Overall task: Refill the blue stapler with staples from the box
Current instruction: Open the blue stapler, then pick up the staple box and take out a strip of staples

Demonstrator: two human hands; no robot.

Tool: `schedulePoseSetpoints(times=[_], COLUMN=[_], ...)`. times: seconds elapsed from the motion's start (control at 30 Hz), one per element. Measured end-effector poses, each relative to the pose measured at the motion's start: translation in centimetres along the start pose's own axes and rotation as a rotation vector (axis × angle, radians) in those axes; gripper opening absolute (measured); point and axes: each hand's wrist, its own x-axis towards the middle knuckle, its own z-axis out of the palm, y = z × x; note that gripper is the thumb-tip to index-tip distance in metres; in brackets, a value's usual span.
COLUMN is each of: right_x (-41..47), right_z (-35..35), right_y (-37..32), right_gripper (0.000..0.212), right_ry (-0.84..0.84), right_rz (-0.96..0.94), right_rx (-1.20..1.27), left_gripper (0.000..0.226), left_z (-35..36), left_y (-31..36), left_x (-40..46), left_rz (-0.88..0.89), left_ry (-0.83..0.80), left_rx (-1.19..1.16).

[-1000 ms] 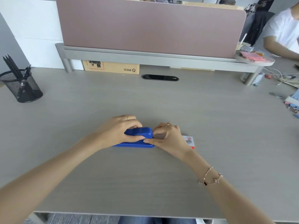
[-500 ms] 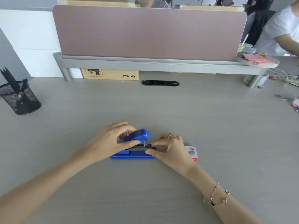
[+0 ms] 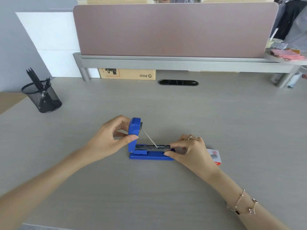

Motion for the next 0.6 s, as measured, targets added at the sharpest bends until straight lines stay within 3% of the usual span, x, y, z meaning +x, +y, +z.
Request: schedulePoseSetpoints(times=[0.1,0.2,0.6], right_x=[0.0,-0.1,-0.3], right_z=[0.0,0.1,-0.1], right_y=[-0.2,-0.2,-0.3], right_gripper=[0.014,0.012,0.011], right_ry=[0.003,0.022,0.004], right_rz=[0.002,-0.006,-0.009], right_rx=[0.001,-0.02,-0.04], left_gripper=[0.018,0.033,0.032], left_z=[-0.8,-1.3,-5.6], left_y=[-0.2,-0.1,-4.6], left_x=[-0.4,-0.5,-4.3], left_rz=[-0.006,-0.02,-0.179], left_ry=[-0.018,-0.057,-0.01], left_rx=[-0.052,-0.051,0.178])
